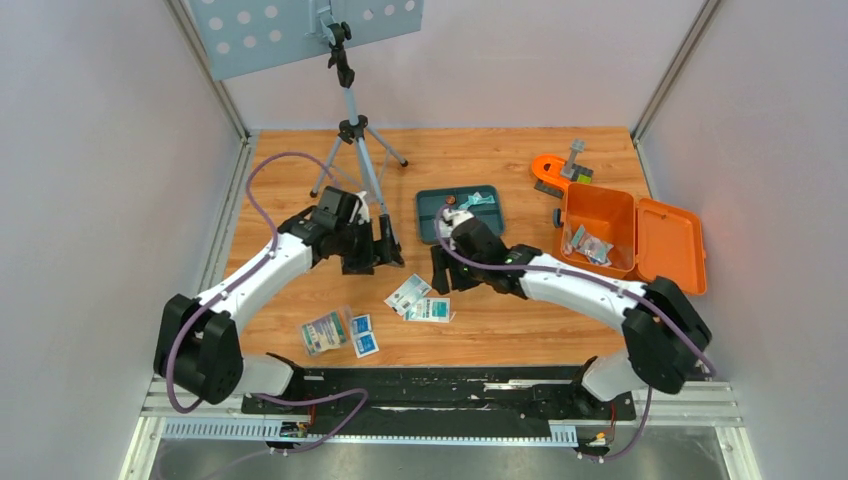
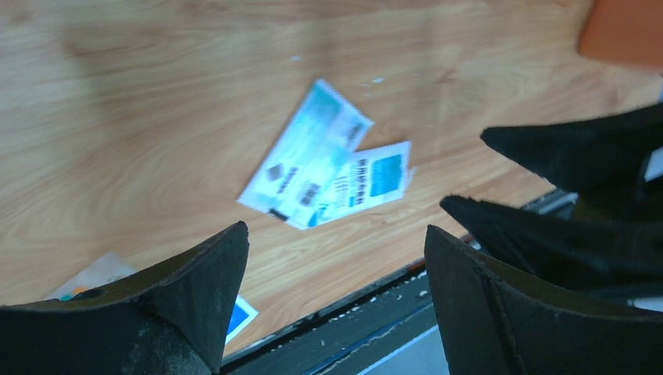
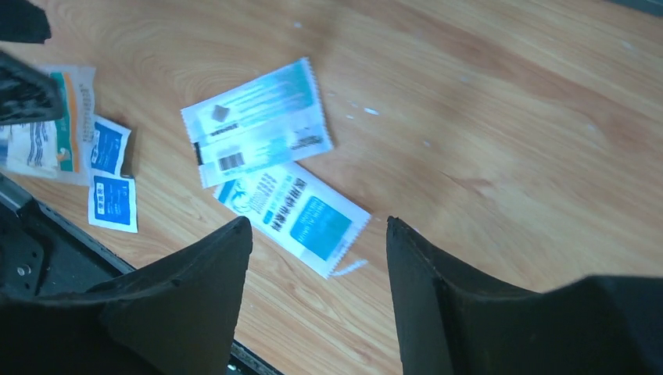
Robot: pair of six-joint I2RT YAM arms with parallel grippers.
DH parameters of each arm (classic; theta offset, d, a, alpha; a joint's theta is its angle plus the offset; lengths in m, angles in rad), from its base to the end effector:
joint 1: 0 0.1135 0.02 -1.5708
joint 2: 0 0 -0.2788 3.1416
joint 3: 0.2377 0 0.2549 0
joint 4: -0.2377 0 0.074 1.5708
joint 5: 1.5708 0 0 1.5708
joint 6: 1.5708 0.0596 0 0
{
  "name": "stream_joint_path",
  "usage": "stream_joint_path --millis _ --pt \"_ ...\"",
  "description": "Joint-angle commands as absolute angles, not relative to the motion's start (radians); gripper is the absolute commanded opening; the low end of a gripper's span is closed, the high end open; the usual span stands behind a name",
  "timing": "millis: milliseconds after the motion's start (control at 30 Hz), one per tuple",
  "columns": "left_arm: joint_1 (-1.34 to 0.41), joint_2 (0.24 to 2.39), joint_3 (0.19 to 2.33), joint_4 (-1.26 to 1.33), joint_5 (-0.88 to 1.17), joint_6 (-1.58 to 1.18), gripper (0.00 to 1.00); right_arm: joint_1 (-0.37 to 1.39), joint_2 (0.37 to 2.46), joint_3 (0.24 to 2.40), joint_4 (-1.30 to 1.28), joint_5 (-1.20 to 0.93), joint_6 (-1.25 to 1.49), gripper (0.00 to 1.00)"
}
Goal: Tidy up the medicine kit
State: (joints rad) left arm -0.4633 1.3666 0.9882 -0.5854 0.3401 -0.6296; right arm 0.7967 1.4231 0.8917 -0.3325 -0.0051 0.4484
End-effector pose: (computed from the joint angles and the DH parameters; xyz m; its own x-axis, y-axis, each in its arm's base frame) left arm 0.2506 -0.1474 0.2438 -0.9422 -0.1498 -0.2997 0.0455 0.8290 -0.5573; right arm 0.2163 0.2217 0.2139 -0.7900 -0.1879 -0.5836 -0.4160 0.8635 0.2851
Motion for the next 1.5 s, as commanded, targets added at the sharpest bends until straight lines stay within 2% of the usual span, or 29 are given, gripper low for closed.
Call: stream_joint_path --millis 0,200,400,633,800,1033,1300,1467 --pt "-0.413 1.314 0.915 -0.663 0.294 -0.663 0.90 0.867 1.540 1.018 -0.347 0.046 0.333 0.63" --pt "-0.390 1.341 0.865 -0.611 0.278 -0.680 0.88 0.882 1.592 1.056 -0.348 0.051 0.446 0.64" --pt "-0.409 1.503 0.879 -0.489 0.325 -0.644 0.83 0.826 1.523 0.970 -0.345 0.047 0.562 0.64" --pt "-0.499 1.666 0.923 -0.409 0.332 -0.656 0.83 0.657 1.380 0.767 -0.234 -0.165 0.745 0.63" --pt "-0.551 1.693 0.919 -0.338 0.406 -0.706 0.83 0.578 1.348 0.654 -0.099 -0.288 0.867 0.63" --pt "-0.583 1.699 0.891 -0.214 0.538 -0.787 0.82 0.549 1.419 0.589 0.114 -0.406 0.989 0.62" --pt "-0.579 1.633 0.856 -0.182 0.487 -0.816 0.82 0.547 1.558 0.642 0.210 -0.434 0.998 0.59" --pt "-0.549 1.609 0.808 -0.150 0.473 -0.850 0.77 0.549 1.635 0.618 0.331 -0.502 1.073 0.53"
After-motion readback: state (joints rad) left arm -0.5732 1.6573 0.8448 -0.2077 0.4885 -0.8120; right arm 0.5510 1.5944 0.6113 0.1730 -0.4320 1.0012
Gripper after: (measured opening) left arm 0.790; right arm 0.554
